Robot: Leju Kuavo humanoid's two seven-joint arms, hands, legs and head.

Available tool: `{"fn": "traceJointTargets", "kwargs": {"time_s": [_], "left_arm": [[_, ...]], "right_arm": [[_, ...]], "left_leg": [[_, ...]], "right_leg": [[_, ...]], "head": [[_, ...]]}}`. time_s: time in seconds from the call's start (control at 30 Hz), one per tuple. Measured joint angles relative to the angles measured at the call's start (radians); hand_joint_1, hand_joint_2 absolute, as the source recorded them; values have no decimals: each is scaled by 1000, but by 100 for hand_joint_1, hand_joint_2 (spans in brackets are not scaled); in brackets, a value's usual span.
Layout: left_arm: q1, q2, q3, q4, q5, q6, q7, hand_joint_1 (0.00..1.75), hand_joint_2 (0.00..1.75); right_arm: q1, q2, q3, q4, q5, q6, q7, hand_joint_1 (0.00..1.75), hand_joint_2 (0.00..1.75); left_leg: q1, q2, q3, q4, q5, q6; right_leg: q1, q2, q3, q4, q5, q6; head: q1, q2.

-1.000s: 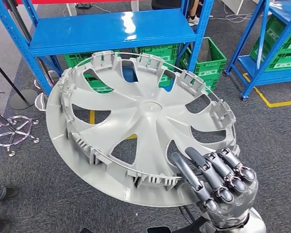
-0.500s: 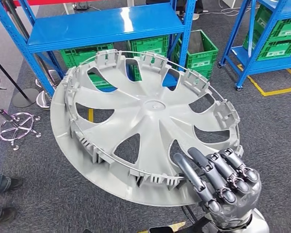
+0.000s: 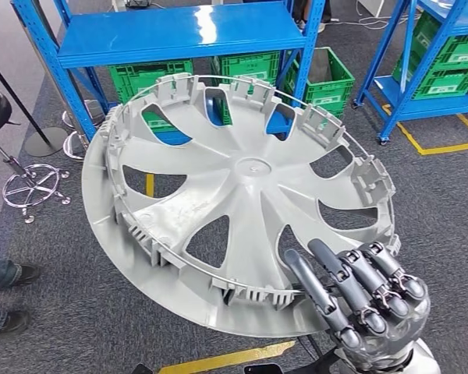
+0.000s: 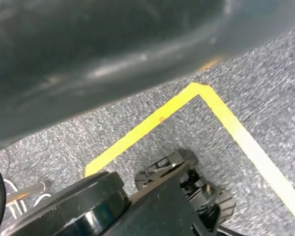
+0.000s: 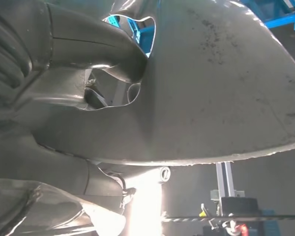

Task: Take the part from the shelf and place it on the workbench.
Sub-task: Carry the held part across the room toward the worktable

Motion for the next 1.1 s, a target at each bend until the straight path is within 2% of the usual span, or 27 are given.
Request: {"fn": "traceJointTargets", "kwargs": {"time_s": [0.03, 0.07, 0.1, 0.17, 0.2, 0.23, 0.27, 0.37, 0.4, 0.43, 0.5, 0.53, 0.57, 0.6, 0.63, 0.7, 0.73, 0.77, 0.87, 1.1], "left_arm": [[1, 0, -1, 0, 0, 0, 0, 0, 0], [1, -1, -2, 0, 0, 0, 0, 0, 0], [2, -1, -3, 0, -1, -1, 0, 0, 0], [1, -3, -5, 0, -1, -1, 0, 0, 0], [1, -3, -5, 0, -1, -1, 0, 0, 0], [0, -4, -5, 0, -1, -1, 0, 0, 0], [0, -4, -6, 0, -1, -1, 0, 0, 0], [0, -4, -6, 0, -1, -1, 0, 0, 0], [0, -4, -6, 0, -1, -1, 0, 0, 0], [0, -4, -6, 0, -1, -1, 0, 0, 0], [1, -4, -7, 0, -1, -1, 0, 0, 0], [2, -4, -7, 0, -1, -1, 0, 0, 0], [3, -4, -7, 0, -1, -1, 0, 0, 0], [4, -4, -7, 0, -1, -1, 0, 0, 0], [4, -4, -7, 0, -1, -2, 0, 0, 0], [3, -4, -7, 0, -1, -2, 0, 0, 0], [2, -3, -7, 0, -1, -2, 0, 0, 0], [2, -4, -7, 0, -1, -2, 0, 0, 0], [5, -5, -7, 0, 0, -2, 0, 0, 0], [7, -5, -7, 0, 0, -10, 0, 0, 0]], "right_arm": [[0, 0, -1, -1, 0, 0, -2, 175, 175], [0, 0, -1, -1, 0, 0, -4, 175, 175], [0, 0, -2, -2, 0, 0, -5, 175, 175], [-2, 0, -2, -4, 0, 0, -6, 175, 175], [-3, 0, -2, -5, 0, 0, -7, 175, 175], [-3, 0, -2, -6, 1, 0, -8, 175, 175], [-3, 0, -2, -6, 1, 0, -9, 175, 175], [-3, 1, -3, -7, 1, 0, -12, 175, 175], [-3, 1, -3, -7, 1, 0, -12, 175, 175], [-3, 2, -3, -7, 1, 0, -12, 175, 175], [-3, 2, -3, -8, 2, 0, -13, 175, 175], [-3, 2, -3, -8, 2, 0, -13, 175, 175], [-3, 2, -3, -8, 2, 0, -13, 175, 175], [-3, 2, -3, -8, 2, 0, -13, 175, 175], [-3, 2, -3, -8, 2, 0, -13, 175, 175], [-3, 2, -3, -8, 2, 0, -12, 175, 175], [-3, 2, -3, -8, 2, 0, -11, 175, 175], [-3, 2, -3, -8, 2, 0, -11, 175, 175], [-2, 2, -3, -8, 2, 0, -8, 175, 175], [-1, 2, 1, -8, 4, 0, 12, 175, 175]], "left_leg": [[0, 0, -9, 1, 6, -1], [0, 0, -16, 3, 11, -2], [0, 0, -23, 6, 14, -4], [2, 0, -33, 16, 17, -9], [0, 0, -39, 25, 17, -12], [-1, 0, -46, 32, 17, -17], [-3, -1, -52, 38, 19, -23], [-3, -1, -64, 46, 23, -40], [-2, -2, -71, 63, 8, -45], [-1, -3, -86, 101, -19, -50], [2, -3, -139, 233, -95, -59], [2, -3, -165, 299, -124, -61], [2, -3, -178, 337, -135, -60], [2, -3, -173, 337, -126, -58], [2, -3, -147, 297, -101, -53], [-2, -4, -69, 154, -40, -37], [-4, -4, -38, 93, -23, -29], [-6, -4, -22, 54, -14, -27], [-9, -4, -23, 34, -11, -35], [-13, -4, -29, 35, -5, -25]], "right_leg": [[-1, 0, -18, 54, -22, 3], [-2, 0, -19, 75, -26, 6], [-3, -1, 0, 54, -11, 7], [-7, -1, 86, -81, 43, 9], [-8, 0, 125, -150, 60, 7], [-8, 0, 150, -195, 69, 3], [-7, 2, 158, -213, 69, -3], [-7, 3, 149, -209, 79, -22], [-8, 2, 147, -210, 83, -28], [-10, 1, 144, -211, 87, -35], [-8, -1, 134, -211, 93, -43], [-7, -1, 128, -210, 97, -46], [-6, 0, 123, -209, 99, -47], [-4, 0, 120, -208, 102, -47], [-2, 1, 118, -207, 104, -47], [2, 1, 116, -207, 107, -45], [3, 1, 114, -205, 109, -43], [5, 0, 110, -203, 109, -42], [4, -1, 99, -199, 112, -38], [0, 0, 99, -211, 126, -26]], "head": [[0, 0], [0, 0], [0, 0], [0, 0], [0, 0], [0, 0], [0, 0], [-1, 0], [-2, 0], [-4, 0], [-7, 0], [-7, 0], [-7, 0], [-7, 0], [-7, 0], [-7, 0], [-7, 0], [-6, 0], [-6, 0], [-6, 0]]}}
